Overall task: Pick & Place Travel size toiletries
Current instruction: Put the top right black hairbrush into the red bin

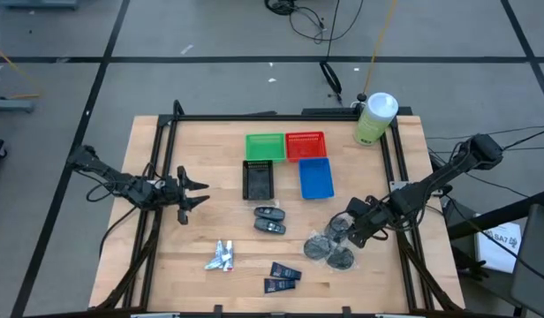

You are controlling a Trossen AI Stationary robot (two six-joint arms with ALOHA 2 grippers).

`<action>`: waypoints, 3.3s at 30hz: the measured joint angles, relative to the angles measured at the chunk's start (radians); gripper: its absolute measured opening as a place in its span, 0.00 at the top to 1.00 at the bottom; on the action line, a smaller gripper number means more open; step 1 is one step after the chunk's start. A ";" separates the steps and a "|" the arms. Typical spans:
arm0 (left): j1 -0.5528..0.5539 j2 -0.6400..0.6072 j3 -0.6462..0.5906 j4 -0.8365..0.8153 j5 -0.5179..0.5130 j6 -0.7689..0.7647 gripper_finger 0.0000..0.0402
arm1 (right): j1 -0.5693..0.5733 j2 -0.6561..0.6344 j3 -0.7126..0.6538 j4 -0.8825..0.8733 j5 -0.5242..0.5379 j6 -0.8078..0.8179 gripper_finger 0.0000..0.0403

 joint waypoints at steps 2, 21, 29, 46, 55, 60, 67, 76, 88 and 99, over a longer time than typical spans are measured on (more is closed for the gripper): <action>0.000 0.000 0.000 0.000 0.000 0.000 0.59 | -0.010 -0.013 0.000 -0.053 0.002 0.020 0.51; 0.000 0.000 0.000 0.000 0.000 0.002 0.59 | -0.022 -0.015 -0.288 0.472 -0.009 0.068 0.51; 0.000 0.000 -0.001 0.000 0.000 0.002 0.59 | -0.022 -0.014 -0.311 0.533 -0.008 0.013 0.68; 0.000 0.000 -0.001 -0.001 0.000 0.006 0.59 | -0.021 -0.012 -0.313 0.559 -0.030 -0.108 0.99; 0.000 0.000 -0.001 -0.001 0.000 0.005 0.59 | -0.021 -0.124 -0.316 0.607 -0.006 -0.180 1.00; 0.000 0.000 -0.001 -0.001 0.000 0.005 0.59 | -0.021 -0.213 -0.316 0.628 0.030 -0.237 1.00; 0.000 0.000 -0.001 -0.001 0.000 0.005 0.59 | -0.022 -0.294 -0.315 0.687 0.063 -0.335 1.00; 0.000 0.000 -0.001 -0.001 0.000 0.022 0.59 | -0.049 -0.312 -0.314 0.880 0.180 -0.541 1.00; 0.000 0.000 -0.001 -0.001 0.000 0.031 0.59 | -0.209 -0.312 -0.314 0.985 0.187 -0.727 1.00; 0.000 0.000 -0.001 -0.001 0.000 0.029 0.59 | -0.402 -0.243 -0.313 1.110 0.186 -0.877 1.00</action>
